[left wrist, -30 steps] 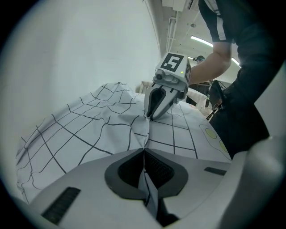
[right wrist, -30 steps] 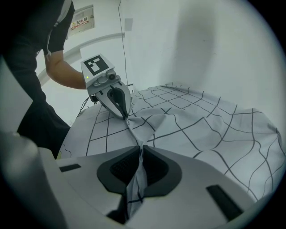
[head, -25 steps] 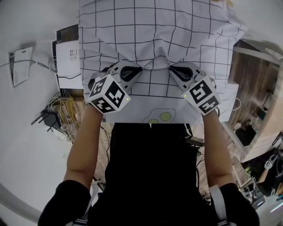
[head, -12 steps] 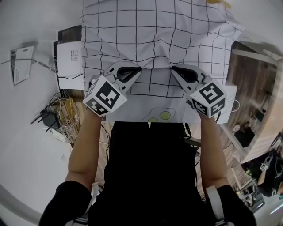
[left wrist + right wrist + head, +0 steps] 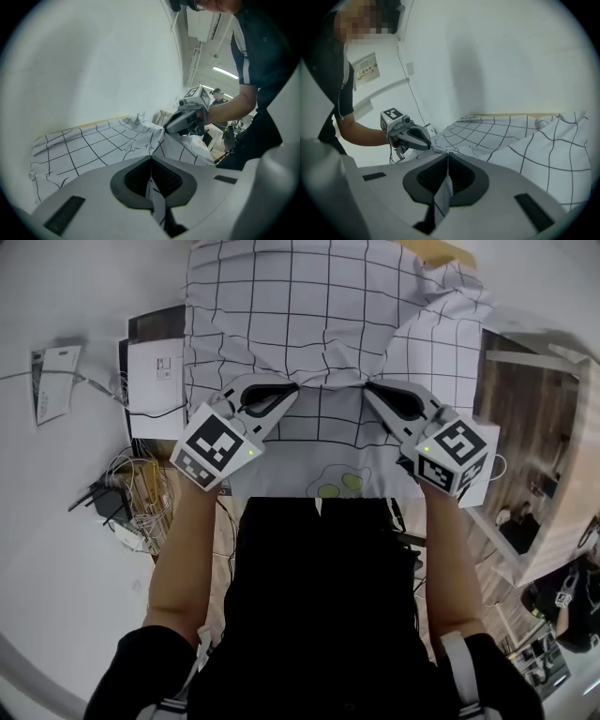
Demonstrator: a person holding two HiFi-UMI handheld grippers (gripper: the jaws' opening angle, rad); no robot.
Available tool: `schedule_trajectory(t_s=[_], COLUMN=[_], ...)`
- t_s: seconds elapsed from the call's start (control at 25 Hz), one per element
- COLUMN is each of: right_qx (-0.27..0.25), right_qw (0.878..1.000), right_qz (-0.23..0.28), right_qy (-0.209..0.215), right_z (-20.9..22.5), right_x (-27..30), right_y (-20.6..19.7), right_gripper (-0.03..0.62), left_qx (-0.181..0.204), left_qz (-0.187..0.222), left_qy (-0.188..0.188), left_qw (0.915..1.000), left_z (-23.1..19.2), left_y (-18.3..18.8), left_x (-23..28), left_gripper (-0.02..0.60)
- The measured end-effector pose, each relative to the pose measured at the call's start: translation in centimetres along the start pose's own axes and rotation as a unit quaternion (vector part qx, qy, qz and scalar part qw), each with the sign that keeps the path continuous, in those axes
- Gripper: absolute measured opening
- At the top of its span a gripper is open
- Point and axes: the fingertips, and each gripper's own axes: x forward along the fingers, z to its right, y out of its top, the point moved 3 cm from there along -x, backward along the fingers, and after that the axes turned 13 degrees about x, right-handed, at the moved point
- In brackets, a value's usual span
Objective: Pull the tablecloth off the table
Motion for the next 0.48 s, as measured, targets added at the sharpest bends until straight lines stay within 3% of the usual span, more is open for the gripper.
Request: schedule_trajectory(t_s=[0.48], right_qx=[-0.009], right_qw=[0.999], right_qz=[0.039], right_qy=[0.015], right_z=[-5.1], right_x=[-1.4], right_y=[2.4], right_gripper=[0.021], left_qx=[-0.014], left_qz=[0.053], left_qy=[0.013], left_qw=[0.9984], left_z=[0.6], left_y=[2.7], left_x=[-5.0], left_gripper=[0.012])
